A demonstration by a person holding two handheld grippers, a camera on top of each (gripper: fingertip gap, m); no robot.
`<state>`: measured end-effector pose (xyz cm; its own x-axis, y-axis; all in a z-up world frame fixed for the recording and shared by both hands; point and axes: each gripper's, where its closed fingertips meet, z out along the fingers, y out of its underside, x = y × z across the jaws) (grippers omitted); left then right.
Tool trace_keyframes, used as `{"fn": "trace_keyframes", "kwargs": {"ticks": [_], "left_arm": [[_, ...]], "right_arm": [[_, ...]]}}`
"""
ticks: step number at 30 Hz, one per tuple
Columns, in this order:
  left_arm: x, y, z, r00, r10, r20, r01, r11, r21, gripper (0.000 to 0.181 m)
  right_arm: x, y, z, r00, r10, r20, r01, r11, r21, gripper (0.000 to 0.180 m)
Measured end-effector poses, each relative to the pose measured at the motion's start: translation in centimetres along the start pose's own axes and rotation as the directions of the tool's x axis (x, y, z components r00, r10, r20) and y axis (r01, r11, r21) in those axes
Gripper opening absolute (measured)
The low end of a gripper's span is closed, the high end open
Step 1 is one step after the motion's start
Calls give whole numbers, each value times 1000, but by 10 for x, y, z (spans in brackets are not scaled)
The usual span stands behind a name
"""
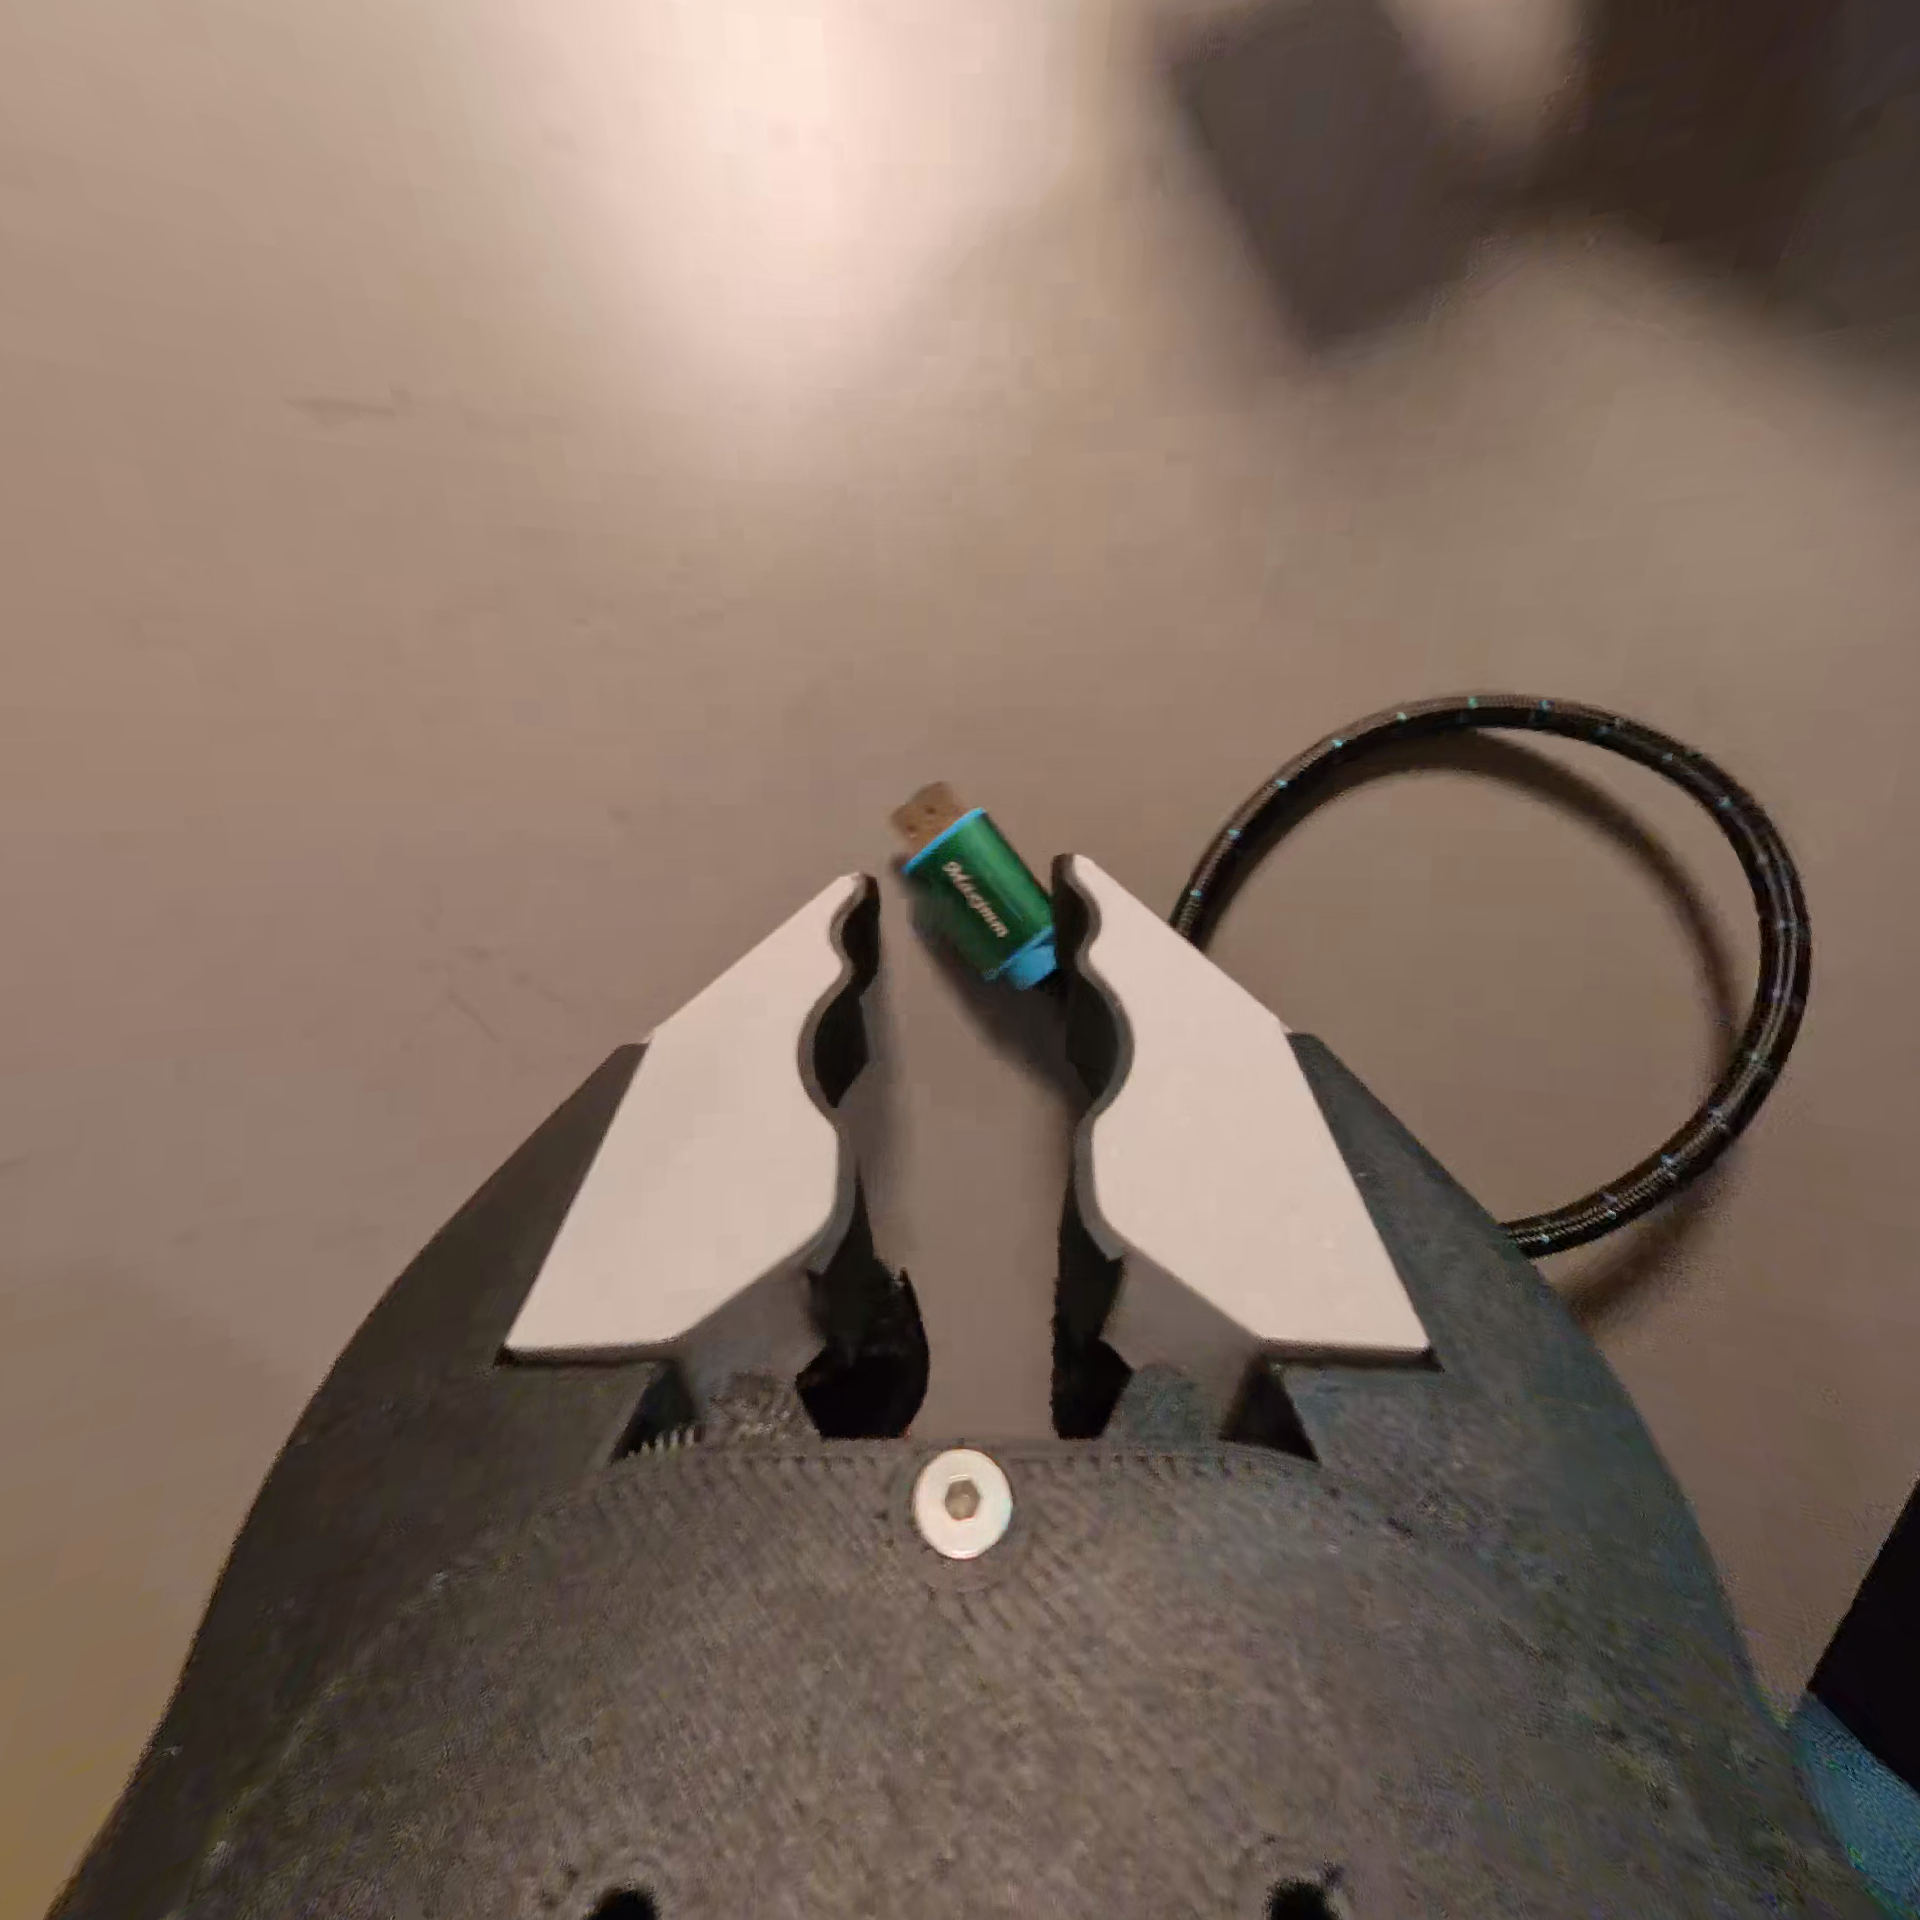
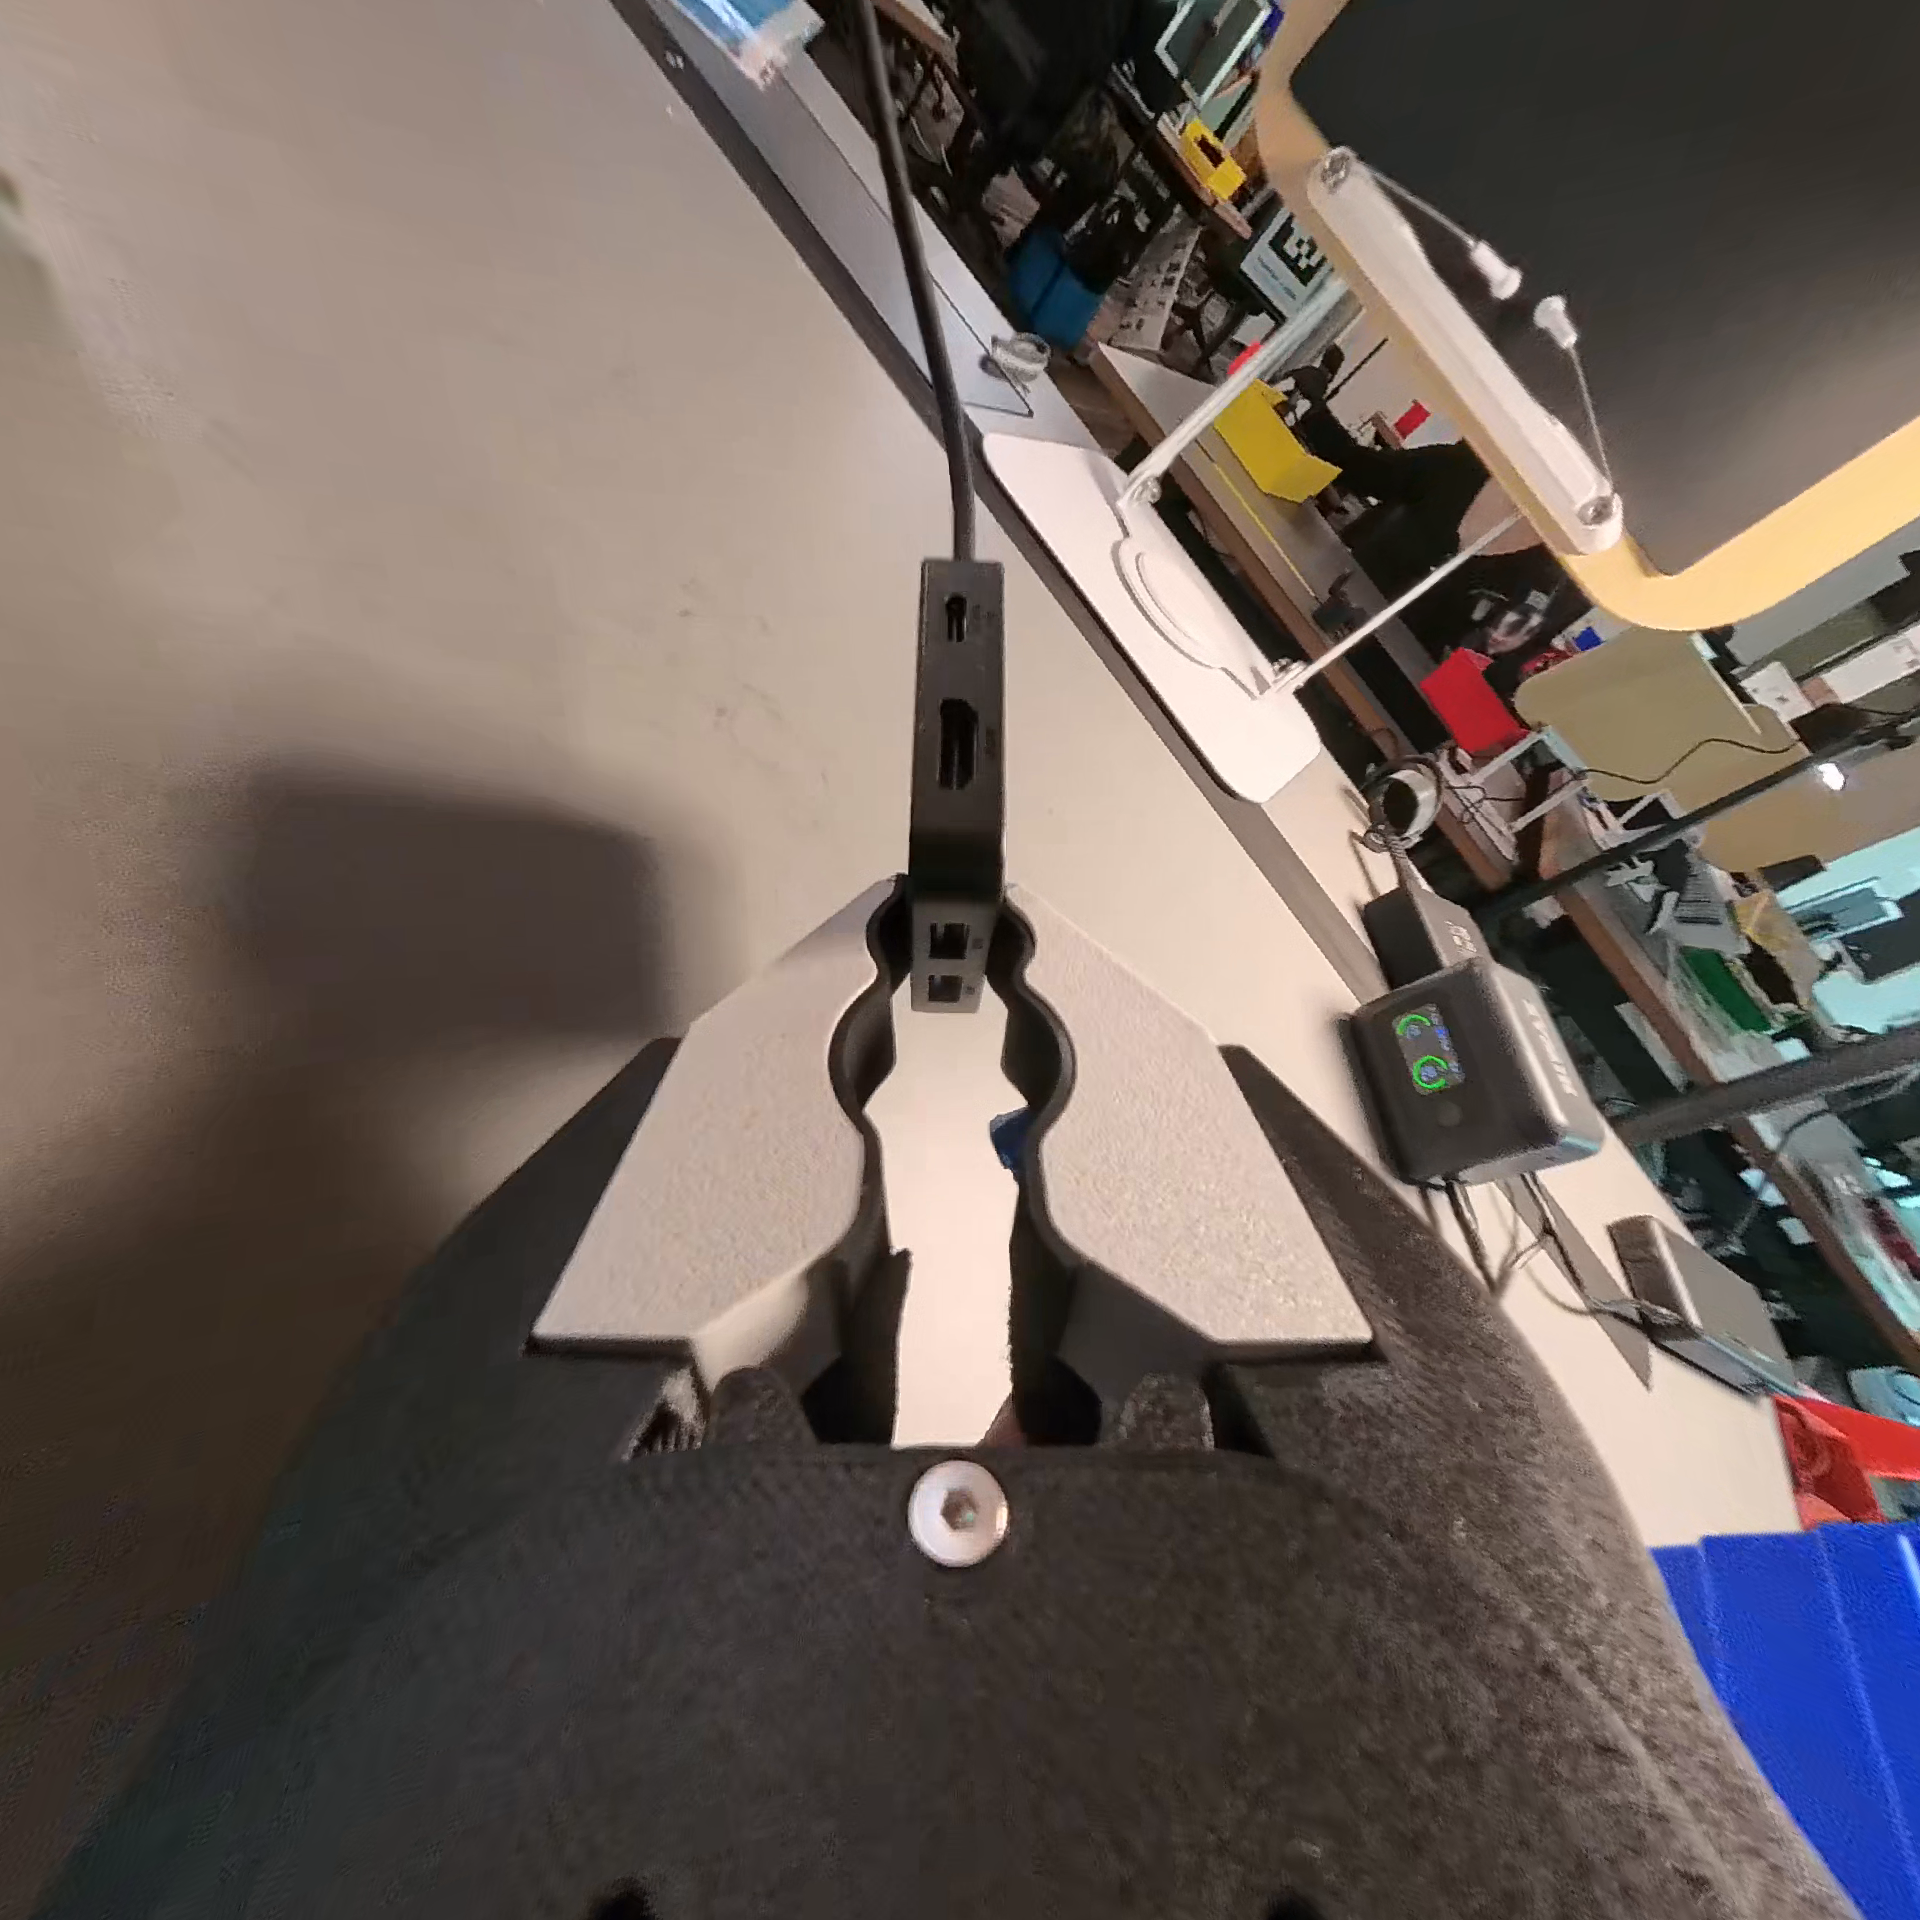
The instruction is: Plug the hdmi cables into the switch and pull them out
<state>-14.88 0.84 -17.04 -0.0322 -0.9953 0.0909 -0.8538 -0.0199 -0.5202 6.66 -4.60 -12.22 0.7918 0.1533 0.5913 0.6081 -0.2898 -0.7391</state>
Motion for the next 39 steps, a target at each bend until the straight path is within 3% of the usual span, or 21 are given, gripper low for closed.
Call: {"fn": "trace_keyframes", "kwargs": {"ticks": [4,11,19,27,32,39], "left_arm": [[7,1,8,995,74,60,-71,996,-49,29],[27,-22,23,995,100,13,-100,994,48,23],[51,-64,37,990,140,35,-144,960,239,21],[65,-83,46,990,133,42,-140,930,340,21],[69,-85,45,989,148,30,-149,923,355,21],[72,-84,40,987,161,-13,-145,921,361,21]], "right_arm": [[1,6,2,1000,-27,-16,26,999,-32,14],[-6,16,6,977,-208,-40,202,973,-115,14],[-30,20,9,832,-555,-29,532,811,-242,15],[-67,-2,-5,925,-348,151,366,922,-123,38],[-85,-13,-15,928,-216,305,233,972,-18,51],[-93,-16,-24,888,-248,387,237,968,75,57]]}}
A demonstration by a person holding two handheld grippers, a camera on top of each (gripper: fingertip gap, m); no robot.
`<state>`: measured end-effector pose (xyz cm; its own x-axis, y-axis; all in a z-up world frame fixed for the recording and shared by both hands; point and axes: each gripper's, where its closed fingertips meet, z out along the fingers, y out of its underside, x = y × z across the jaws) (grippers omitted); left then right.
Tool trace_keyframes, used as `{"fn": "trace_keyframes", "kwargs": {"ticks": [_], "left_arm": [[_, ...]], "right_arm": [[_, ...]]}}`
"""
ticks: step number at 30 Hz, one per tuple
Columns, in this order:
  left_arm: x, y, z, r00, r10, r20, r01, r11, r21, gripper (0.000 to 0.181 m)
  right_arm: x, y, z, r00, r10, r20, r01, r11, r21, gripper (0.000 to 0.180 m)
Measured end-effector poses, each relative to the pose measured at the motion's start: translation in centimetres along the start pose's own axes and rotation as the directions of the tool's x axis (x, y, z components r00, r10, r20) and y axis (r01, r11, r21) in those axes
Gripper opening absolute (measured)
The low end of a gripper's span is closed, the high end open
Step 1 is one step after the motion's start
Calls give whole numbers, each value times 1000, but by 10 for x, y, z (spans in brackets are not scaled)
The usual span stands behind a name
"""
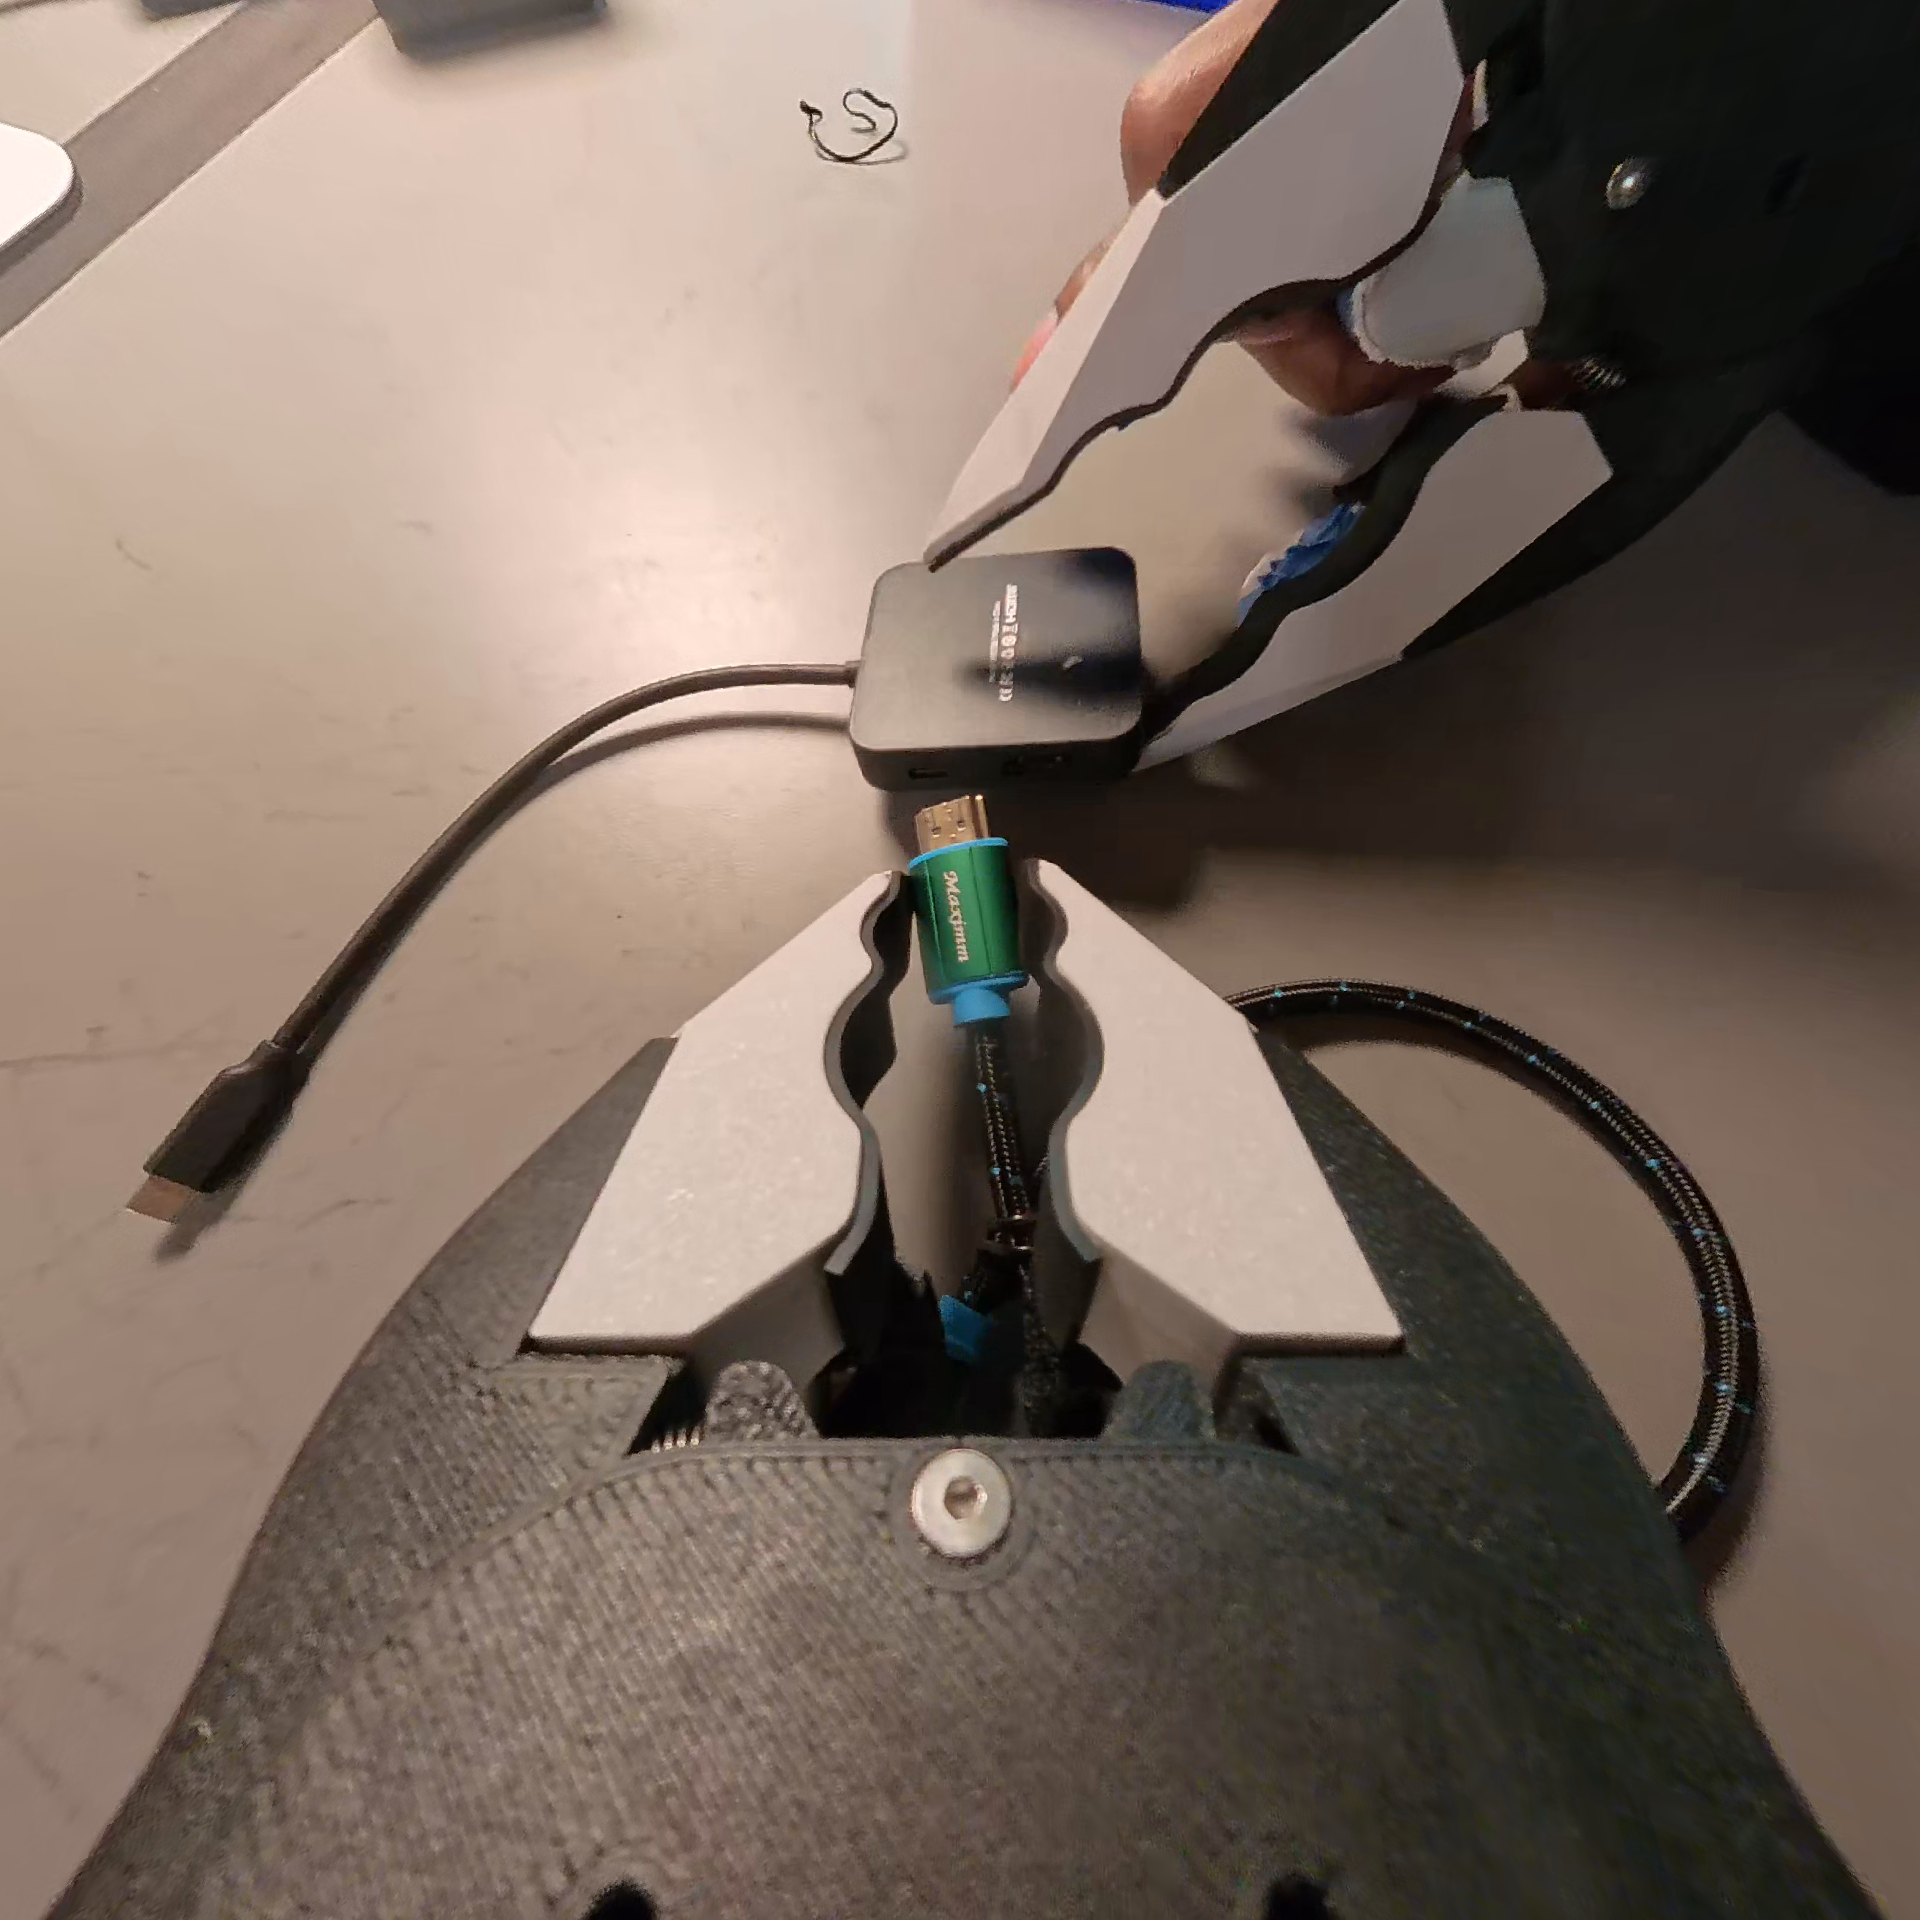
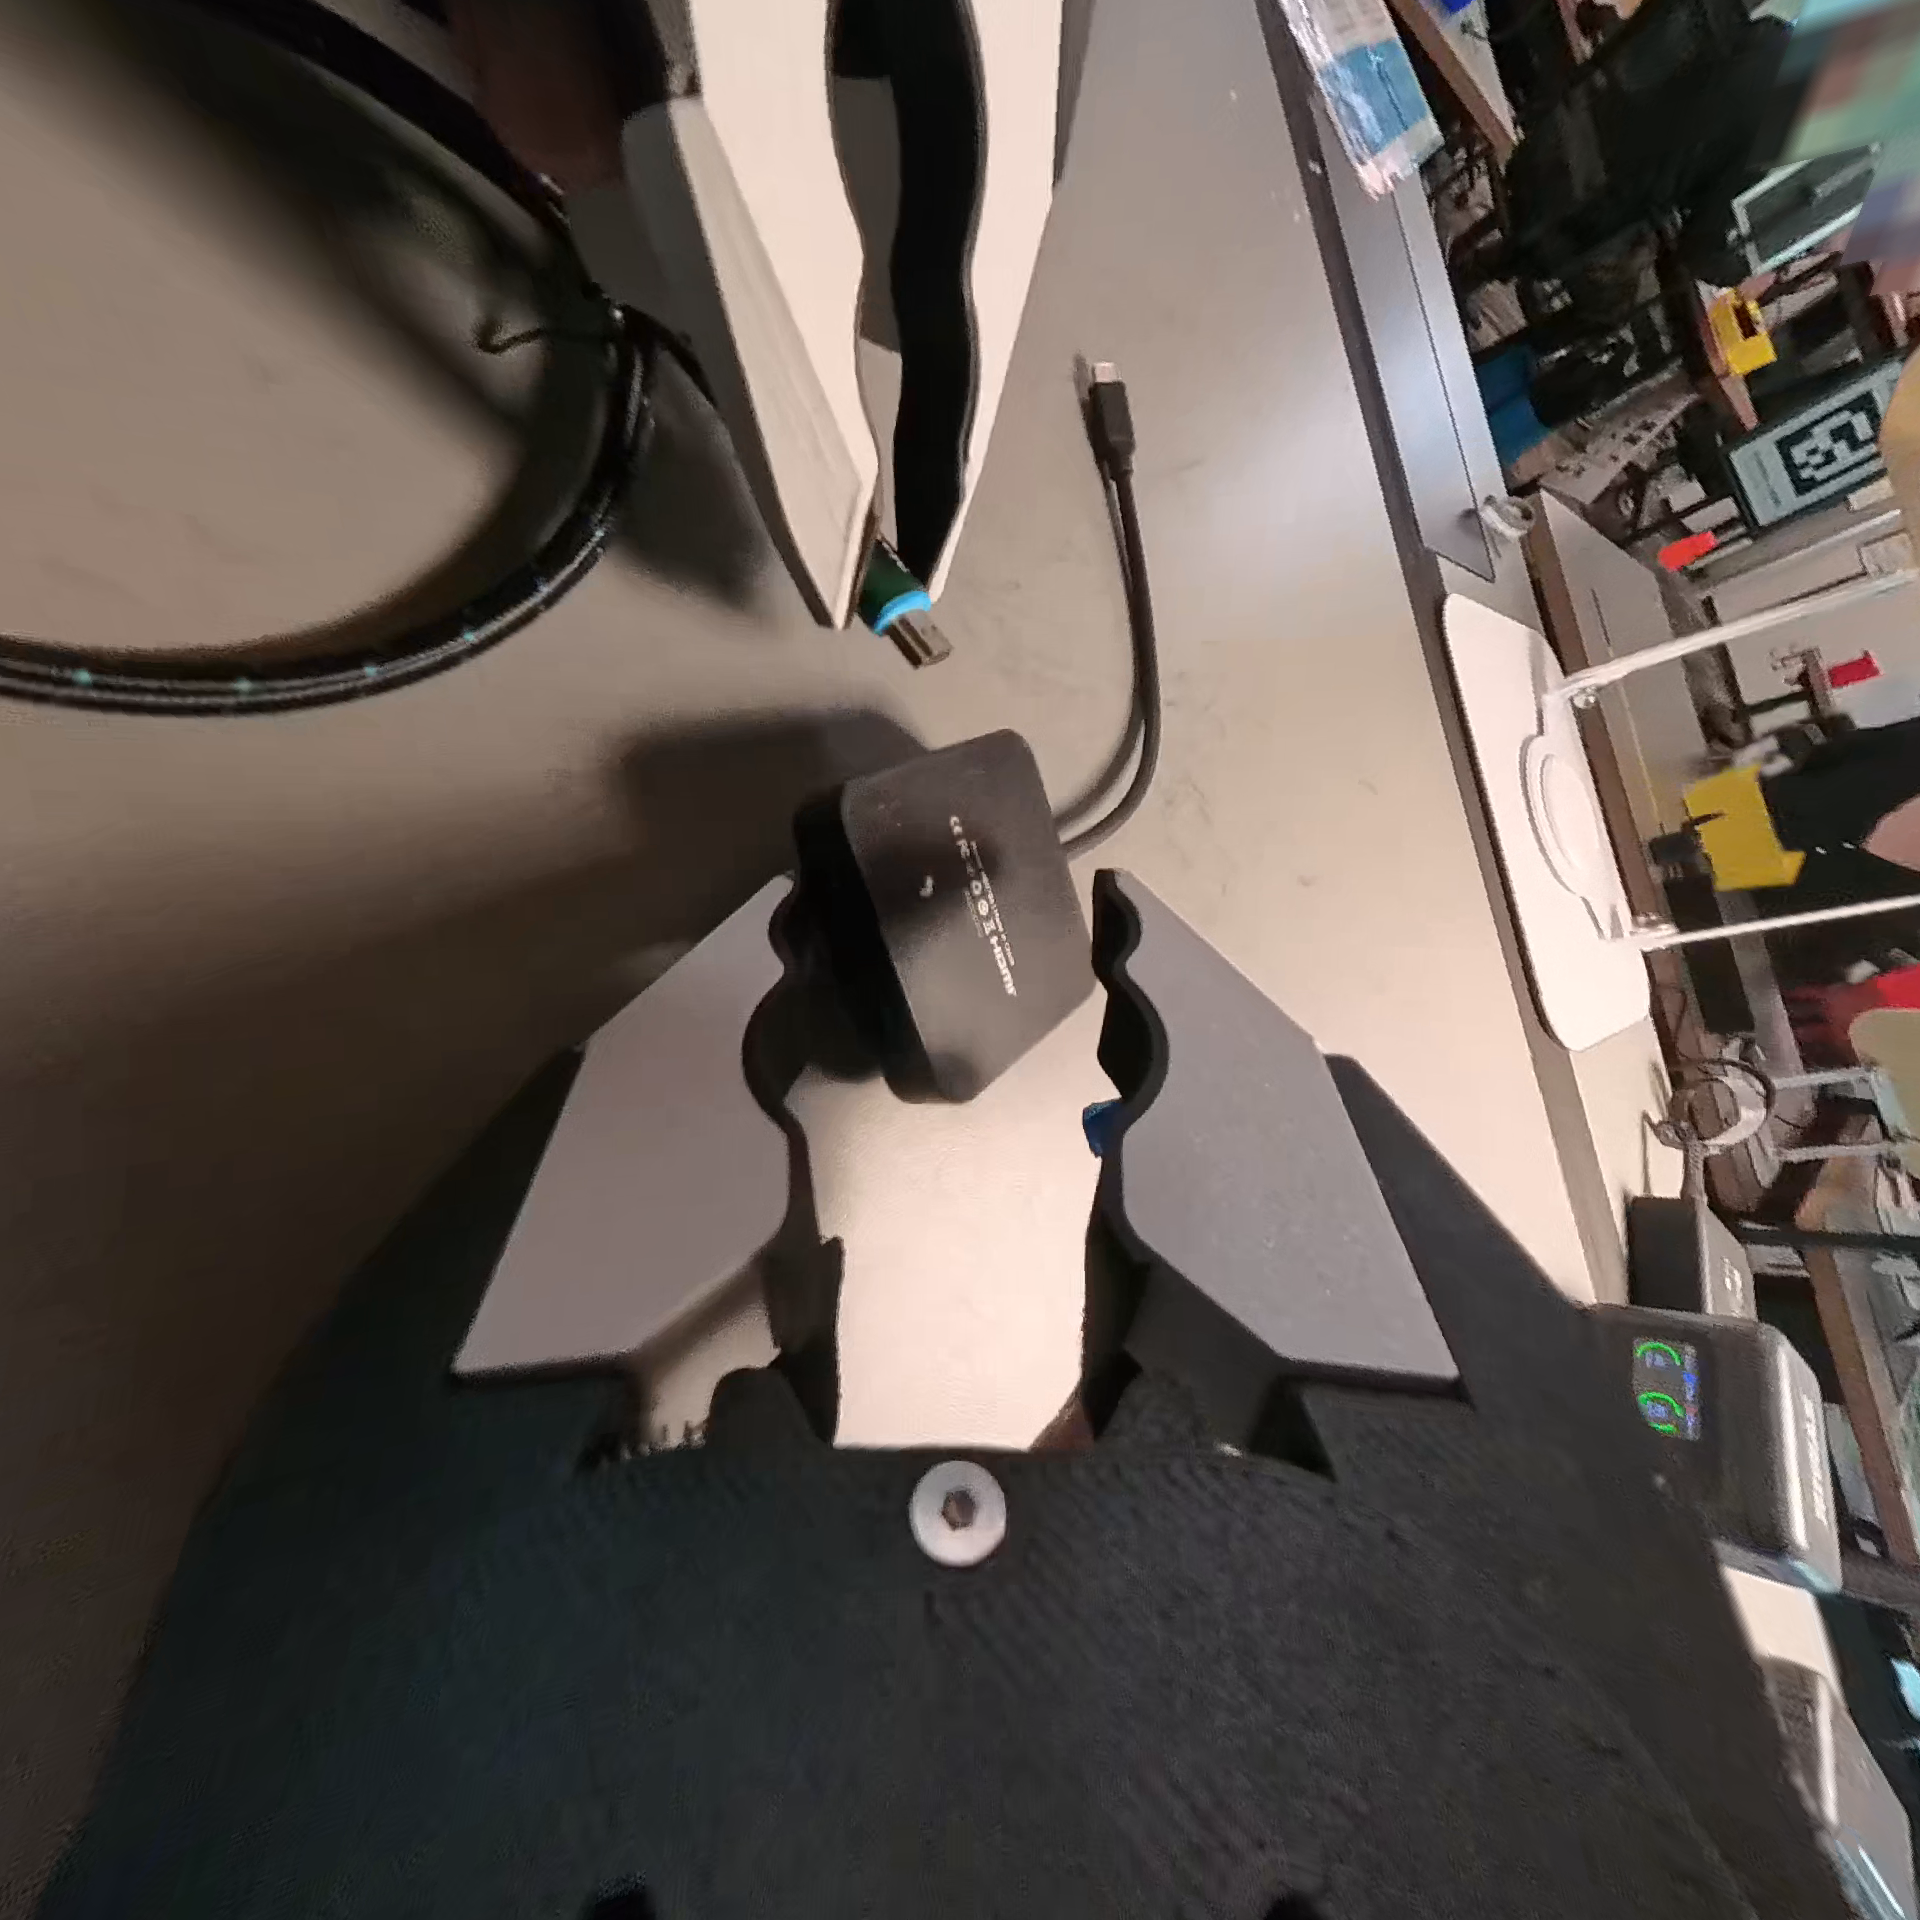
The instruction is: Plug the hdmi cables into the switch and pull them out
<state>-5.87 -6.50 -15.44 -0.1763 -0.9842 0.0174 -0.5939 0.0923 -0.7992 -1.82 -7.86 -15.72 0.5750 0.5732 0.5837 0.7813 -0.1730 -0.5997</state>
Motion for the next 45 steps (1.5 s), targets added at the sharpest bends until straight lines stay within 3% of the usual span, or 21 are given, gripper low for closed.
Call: {"fn": "trace_keyframes", "kwargs": {"ticks": [6,15,19,25,30,43,45], "left_arm": [[12,-4,-1,998,32,-59,-31,999,23,21],[34,-13,-4,983,35,-179,-21,997,78,21],[40,-16,-7,975,47,-215,-25,994,103,21],[27,9,-15,973,68,-220,-75,997,-22,33],[23,18,-22,963,42,-265,-55,998,-42,10],[-14,38,-68,947,-58,-316,46,998,-46,8],[-30,54,-72,967,-62,-249,34,993,-116,1]], "right_arm": [[-9,-8,-3,997,26,68,-30,997,70,60],[-15,-47,-10,946,-284,-156,316,918,241,40],[-21,-50,-9,904,-378,-202,419,879,227,15],[-4,-48,-17,875,-393,-283,456,867,203,14],[13,-41,-22,853,-395,-342,467,869,161,14],[16,-31,-27,877,-365,-311,434,881,190,12],[23,-28,-29,869,-363,-337,434,886,166,12]]}}
